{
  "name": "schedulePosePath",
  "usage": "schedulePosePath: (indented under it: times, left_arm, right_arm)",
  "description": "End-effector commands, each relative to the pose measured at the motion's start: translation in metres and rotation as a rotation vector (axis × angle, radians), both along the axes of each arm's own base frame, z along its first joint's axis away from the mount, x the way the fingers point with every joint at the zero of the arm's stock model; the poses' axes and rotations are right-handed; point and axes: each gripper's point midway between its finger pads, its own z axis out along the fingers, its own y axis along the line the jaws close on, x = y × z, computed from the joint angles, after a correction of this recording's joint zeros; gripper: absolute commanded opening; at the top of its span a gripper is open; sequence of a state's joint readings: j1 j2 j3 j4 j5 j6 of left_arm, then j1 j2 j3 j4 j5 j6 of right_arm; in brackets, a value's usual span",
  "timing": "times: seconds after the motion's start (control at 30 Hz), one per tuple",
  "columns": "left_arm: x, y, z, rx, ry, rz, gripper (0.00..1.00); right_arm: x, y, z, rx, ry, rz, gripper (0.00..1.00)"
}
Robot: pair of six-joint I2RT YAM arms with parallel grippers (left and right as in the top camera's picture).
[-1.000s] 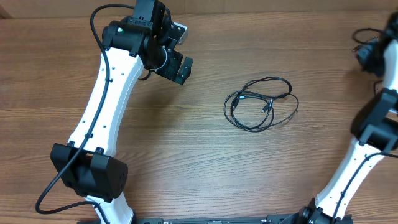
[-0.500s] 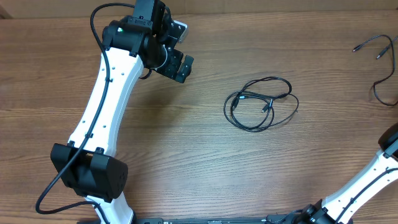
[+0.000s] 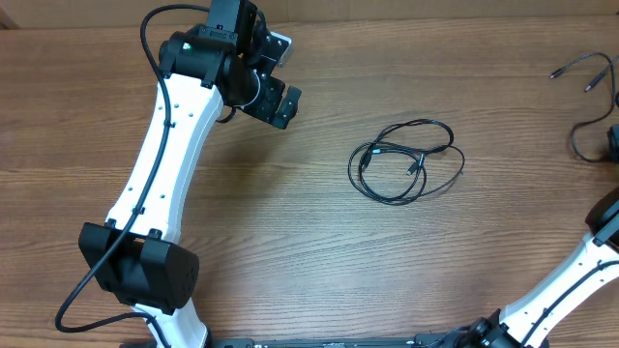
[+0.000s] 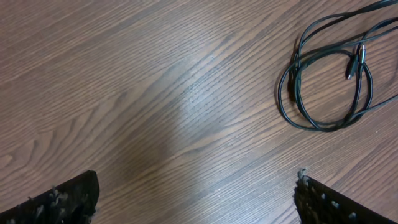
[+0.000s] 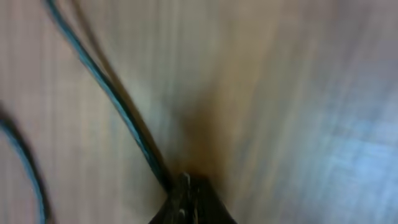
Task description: Untangle cables
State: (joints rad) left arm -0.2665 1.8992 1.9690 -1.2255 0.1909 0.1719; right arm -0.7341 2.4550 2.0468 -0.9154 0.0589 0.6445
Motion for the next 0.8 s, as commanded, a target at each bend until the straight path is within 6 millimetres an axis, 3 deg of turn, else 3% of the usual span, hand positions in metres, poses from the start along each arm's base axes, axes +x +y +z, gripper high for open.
schedulePosePath:
  times: [0.0,0.23,0.43,0.63,0.77]
  left_arm:
    - [0.001,-0.003,-0.003,0.002,-0.005,-0.033,1.00]
    - [0.000,-0.002,-0.003,0.005,0.000,-0.034,1.00]
    - [0.001,-0.002,-0.003,0.003,-0.005,-0.033,1.00]
    - [-0.002,-0.002,-0.004,0.007,0.009,-0.033,1.00]
    - [0.006,-0.004,0.000,-0.003,-0.029,-0.033,1.00]
  right_arm:
    - [0.035,0.036,-0.011,0.077,-0.086,0.078,0.04]
    - [0.104,0.068,0.006,-0.008,-0.229,0.176,0.04]
    - [0.150,0.092,0.024,-0.103,-0.329,0.251,0.04]
    - [0.144,0.089,0.022,-0.132,-0.282,0.265,0.04]
    - [0.149,0.113,0.046,-0.039,-0.341,0.435,0.04]
